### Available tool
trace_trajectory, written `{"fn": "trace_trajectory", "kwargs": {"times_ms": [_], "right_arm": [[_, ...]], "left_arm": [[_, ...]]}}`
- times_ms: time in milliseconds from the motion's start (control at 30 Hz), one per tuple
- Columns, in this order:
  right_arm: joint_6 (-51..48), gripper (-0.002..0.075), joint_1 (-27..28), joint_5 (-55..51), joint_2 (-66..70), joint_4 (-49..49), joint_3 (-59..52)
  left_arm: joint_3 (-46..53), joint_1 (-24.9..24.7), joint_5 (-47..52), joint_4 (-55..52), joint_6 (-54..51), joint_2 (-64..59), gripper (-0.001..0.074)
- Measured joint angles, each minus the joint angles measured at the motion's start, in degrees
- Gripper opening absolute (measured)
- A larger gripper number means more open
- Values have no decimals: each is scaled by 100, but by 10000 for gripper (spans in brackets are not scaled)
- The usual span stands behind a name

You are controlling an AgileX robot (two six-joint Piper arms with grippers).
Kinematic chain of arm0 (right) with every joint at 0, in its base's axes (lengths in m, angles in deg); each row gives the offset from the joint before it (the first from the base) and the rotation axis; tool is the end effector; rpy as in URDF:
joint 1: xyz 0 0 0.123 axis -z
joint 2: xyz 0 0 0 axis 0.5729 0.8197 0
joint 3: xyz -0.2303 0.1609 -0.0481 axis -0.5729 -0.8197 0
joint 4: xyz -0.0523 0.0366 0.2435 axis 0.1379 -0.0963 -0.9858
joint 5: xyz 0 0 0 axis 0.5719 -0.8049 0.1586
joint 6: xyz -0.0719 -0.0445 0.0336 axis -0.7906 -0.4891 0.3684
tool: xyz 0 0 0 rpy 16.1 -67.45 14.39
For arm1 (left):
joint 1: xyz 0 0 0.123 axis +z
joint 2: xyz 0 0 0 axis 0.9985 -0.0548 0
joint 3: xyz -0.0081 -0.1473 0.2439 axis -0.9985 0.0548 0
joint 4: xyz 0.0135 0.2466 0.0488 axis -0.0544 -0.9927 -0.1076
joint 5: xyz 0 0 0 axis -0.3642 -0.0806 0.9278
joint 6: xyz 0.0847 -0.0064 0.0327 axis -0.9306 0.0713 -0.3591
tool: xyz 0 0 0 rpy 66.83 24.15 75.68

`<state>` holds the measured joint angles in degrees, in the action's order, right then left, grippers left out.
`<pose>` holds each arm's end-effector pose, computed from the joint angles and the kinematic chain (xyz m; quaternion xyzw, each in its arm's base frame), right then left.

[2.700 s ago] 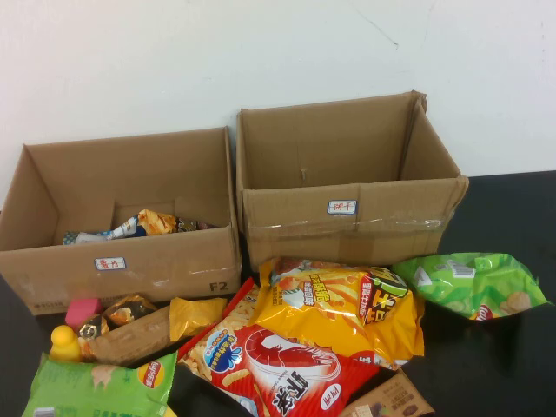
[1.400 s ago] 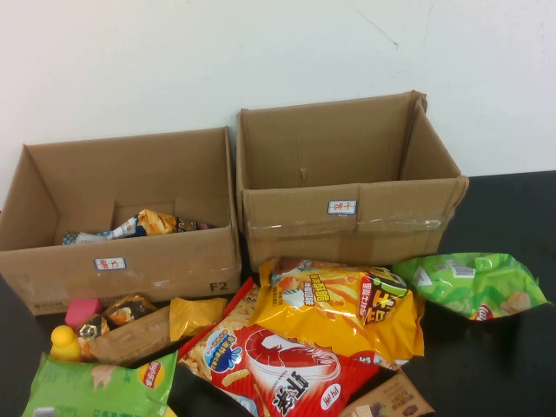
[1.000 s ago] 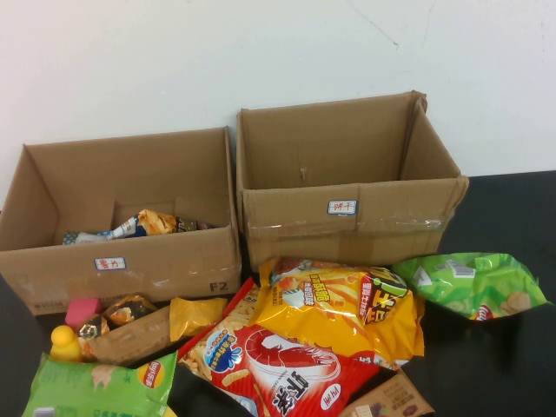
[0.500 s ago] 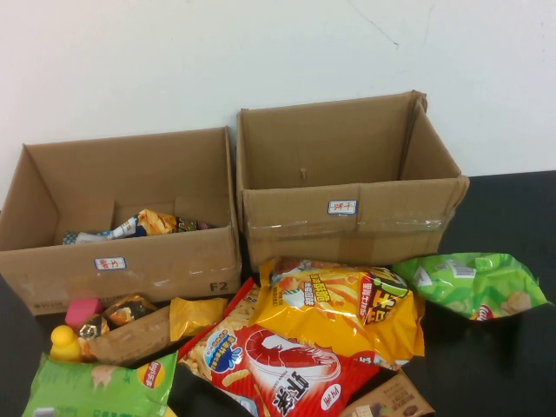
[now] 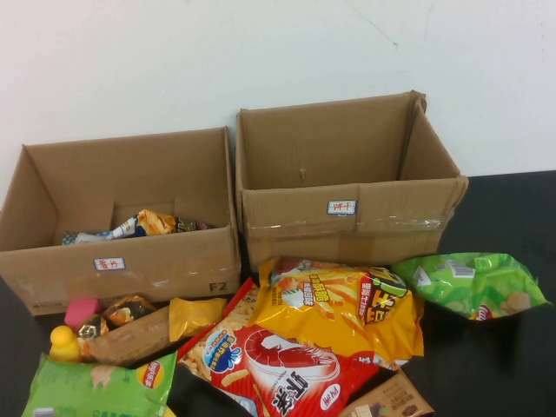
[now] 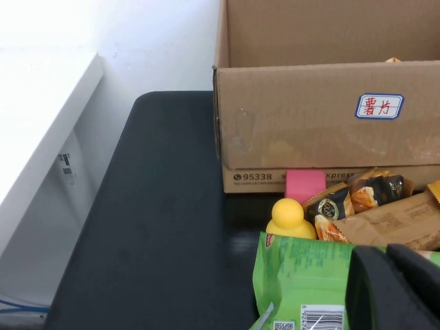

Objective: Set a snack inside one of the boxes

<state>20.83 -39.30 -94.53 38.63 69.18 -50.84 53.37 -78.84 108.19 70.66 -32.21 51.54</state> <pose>0.0788 0.0071 0.2965 0.0059 0.8165 0.0554 0.5747 0.0532 0.0066 0.1766 -0.0636 0.7902 0.0301 0.6088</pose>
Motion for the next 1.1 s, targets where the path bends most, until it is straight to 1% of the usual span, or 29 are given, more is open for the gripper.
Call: {"fn": "trace_trajectory", "kwargs": {"times_ms": [133,233,300,367,433,467,533,600,633,667,733,800,967,1100], "right_arm": [[-944,-1,0,-440,1314,9,525],[-1745,-1,-26,-668,2278,9,1176],[-2222,0,-169,-833,2914,50,1612],[-2490,18,-379,-994,3468,143,1956],[-2696,85,-663,-1099,4038,348,2230],[-2801,143,-808,-1111,4304,493,2354],[-2934,287,-1075,-1059,4747,827,2523],[-2983,475,-1374,-870,5198,1232,2618],[-2998,592,-1643,-644,5590,1729,2654],[-3007,627,-1776,-527,5813,1965,2668],[-3038,662,-1968,-314,6255,2335,2674],[-3080,679,-2095,-20,6625,2613,2674],[-3091,689,-2162,886,7403,2903,2674],[-3091,691,-2162,1342,7878,2972,2679]], "left_arm": [[0,0,0,0,0,0,-2],[0,0,0,0,0,0,-2],[0,0,0,0,0,0,-2],[0,0,0,0,0,0,-2],[0,0,0,0,0,0,-2],[0,0,0,0,0,0,-2],[0,0,0,0,0,0,-2],[0,0,0,0,0,0,-2],[0,0,0,0,0,0,-2],[0,0,0,0,0,0,-2],[0,0,0,0,0,0,-2],[0,0,0,0,0,0,-2],[0,0,0,0,0,0,-2],[0,0,0,0,0,0,-2]]}}
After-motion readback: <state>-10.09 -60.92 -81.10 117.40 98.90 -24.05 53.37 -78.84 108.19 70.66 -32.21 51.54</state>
